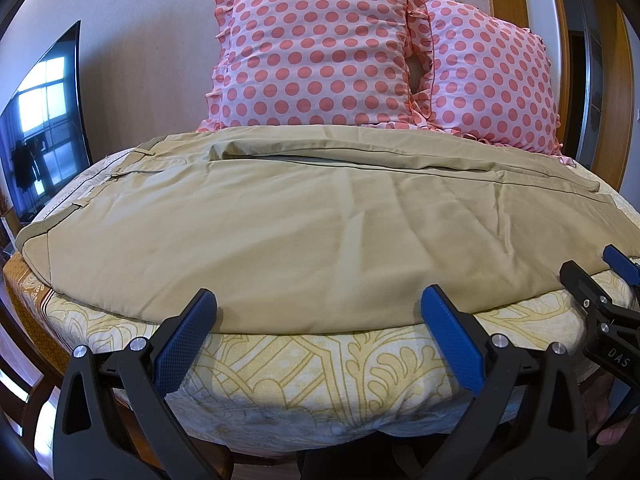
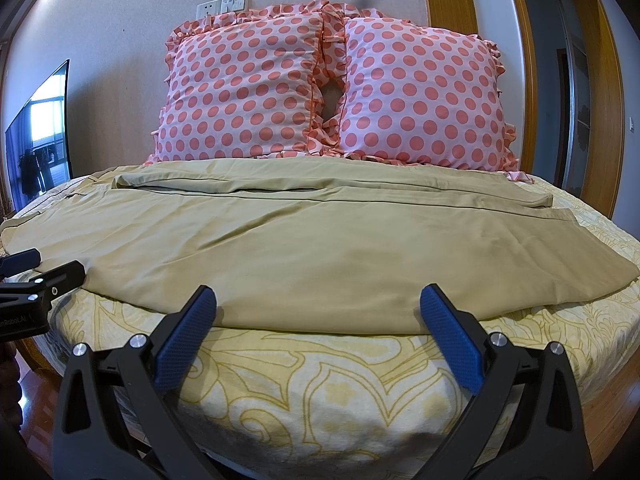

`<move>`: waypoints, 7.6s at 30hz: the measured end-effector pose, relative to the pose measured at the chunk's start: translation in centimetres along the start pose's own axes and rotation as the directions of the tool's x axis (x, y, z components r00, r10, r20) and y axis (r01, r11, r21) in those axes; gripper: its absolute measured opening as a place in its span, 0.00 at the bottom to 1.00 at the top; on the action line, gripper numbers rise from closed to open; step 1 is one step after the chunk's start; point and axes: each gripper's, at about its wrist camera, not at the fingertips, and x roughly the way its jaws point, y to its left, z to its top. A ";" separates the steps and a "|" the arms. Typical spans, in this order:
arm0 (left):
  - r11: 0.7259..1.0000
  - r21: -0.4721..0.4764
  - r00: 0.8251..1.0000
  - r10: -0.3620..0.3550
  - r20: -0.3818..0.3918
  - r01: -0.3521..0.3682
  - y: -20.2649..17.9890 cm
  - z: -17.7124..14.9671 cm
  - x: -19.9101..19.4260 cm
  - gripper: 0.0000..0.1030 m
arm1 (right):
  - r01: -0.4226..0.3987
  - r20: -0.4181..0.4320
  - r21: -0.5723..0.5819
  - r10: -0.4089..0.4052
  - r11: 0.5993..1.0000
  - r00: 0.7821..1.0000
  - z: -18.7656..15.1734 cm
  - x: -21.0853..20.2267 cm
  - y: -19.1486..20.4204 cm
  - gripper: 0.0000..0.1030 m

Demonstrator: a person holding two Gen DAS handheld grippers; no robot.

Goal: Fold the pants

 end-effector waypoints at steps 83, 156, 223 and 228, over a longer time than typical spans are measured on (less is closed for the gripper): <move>0.990 -0.109 0.991 -0.074 0.108 0.086 3.9 6.4 0.4 0.99 | 0.139 -0.133 0.686 -0.064 0.714 0.989 13.2 10.2 -28.0 0.04; 0.867 -0.491 0.971 -0.183 -0.156 0.084 18.0 1.5 -0.9 0.10 | 0.173 -0.120 0.868 -0.141 0.466 0.983 -0.9 -3.3 -33.7 0.02; 0.695 -0.703 0.988 0.134 -0.077 -0.149 33.5 1.5 -1.0 0.83 | -0.694 -0.294 0.041 0.673 0.719 0.679 5.2 4.8 11.9 0.77; 0.708 -0.682 0.982 0.157 -0.102 -0.183 33.3 2.6 0.7 0.87 | -0.701 -0.288 0.021 0.676 0.712 0.678 5.3 5.7 12.9 0.83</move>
